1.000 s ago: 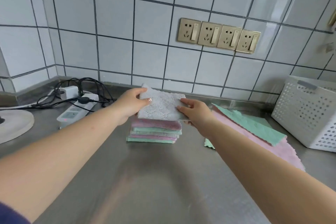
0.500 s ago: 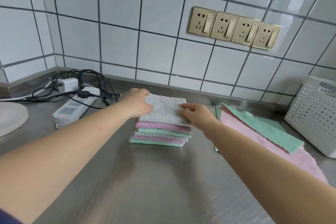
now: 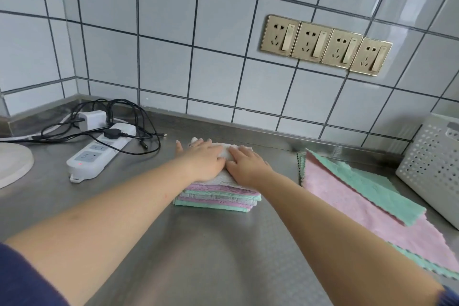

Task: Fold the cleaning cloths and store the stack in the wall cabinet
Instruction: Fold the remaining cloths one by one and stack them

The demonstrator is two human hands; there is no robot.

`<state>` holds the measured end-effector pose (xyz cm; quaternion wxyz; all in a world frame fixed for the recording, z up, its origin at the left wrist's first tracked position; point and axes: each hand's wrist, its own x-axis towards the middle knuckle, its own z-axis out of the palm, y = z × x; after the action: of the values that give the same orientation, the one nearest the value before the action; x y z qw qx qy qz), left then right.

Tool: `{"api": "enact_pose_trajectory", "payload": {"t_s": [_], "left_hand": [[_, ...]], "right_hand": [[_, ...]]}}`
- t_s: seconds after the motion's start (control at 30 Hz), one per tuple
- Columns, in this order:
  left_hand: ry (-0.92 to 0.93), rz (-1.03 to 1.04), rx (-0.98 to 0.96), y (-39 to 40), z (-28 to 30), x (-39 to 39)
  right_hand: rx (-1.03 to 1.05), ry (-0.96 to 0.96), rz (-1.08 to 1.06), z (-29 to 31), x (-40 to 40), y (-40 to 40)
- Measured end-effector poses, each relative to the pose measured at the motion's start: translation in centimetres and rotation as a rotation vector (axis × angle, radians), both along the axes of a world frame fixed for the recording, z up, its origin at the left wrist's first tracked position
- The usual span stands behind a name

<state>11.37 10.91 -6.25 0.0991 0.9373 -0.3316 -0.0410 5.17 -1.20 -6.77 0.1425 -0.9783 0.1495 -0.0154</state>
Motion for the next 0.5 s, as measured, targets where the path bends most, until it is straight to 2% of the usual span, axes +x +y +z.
{"api": "enact_pose_trajectory", "payload": {"t_s": [0.13,0.3,0.4,0.5], "left_hand": [[0.040,0.069,0.029,-0.1,-0.1,0.0],[0.038,0.137,0.035,0.1,-0.2,-0.1],[-0.080,0.143,0.065,0.0,0.4,-0.7],[-0.259,0.016,0.021,-0.4,1.7,-2.2]], "right_hand": [[0.082,0.058,-0.082,-0.4,-0.4,-0.3],[0.086,0.013,-0.095,-0.5,-0.8,-0.2],[0.058,-0.140,-0.090,-0.6,-1.6,-0.1],[0.308,-0.380,-0.112,-0.3,-3.6,-0.7]]}}
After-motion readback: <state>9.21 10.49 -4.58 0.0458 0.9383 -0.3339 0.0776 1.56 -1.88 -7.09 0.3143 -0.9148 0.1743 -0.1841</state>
